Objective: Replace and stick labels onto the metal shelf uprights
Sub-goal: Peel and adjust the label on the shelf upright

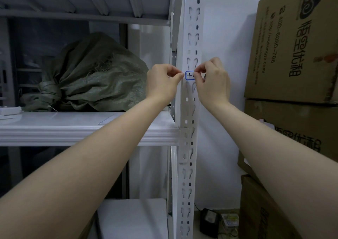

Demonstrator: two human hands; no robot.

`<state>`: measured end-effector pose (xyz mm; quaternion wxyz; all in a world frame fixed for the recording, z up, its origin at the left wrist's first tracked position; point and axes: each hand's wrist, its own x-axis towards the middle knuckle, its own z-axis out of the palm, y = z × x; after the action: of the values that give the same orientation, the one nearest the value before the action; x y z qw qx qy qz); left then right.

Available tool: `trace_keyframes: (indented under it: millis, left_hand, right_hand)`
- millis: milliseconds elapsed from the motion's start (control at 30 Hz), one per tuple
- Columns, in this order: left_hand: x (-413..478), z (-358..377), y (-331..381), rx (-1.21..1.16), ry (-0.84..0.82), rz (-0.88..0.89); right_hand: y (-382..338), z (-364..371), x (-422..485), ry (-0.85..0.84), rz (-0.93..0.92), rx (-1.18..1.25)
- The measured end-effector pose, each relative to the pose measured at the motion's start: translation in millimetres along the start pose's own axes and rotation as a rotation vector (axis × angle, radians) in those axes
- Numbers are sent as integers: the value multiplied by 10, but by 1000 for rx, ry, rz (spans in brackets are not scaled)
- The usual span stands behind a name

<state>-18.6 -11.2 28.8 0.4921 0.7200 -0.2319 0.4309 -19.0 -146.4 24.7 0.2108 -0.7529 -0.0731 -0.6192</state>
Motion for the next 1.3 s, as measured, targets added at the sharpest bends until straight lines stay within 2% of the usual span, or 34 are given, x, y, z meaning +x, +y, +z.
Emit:
trace_keyframes:
  millis: [233, 467, 633, 933, 1300]
  left_hand:
    - [-57, 58, -77, -4, 14, 6]
    - [-29, 69, -66, -3, 65, 52]
    - [-38, 154, -40, -239, -132, -83]
    - [24, 141, -73, -549, -327, -350]
    - [62, 253, -14, -389, -300, -391]
  right_hand:
    - [75, 7, -78, 59, 74, 43]
    - [-6, -11, -123, 105, 42, 7]
    - [-65, -30, -74, 114, 52, -40]
    - [-46, -47, -27, 69, -7, -94]
    - [-99, -128, -10, 16, 22, -170]
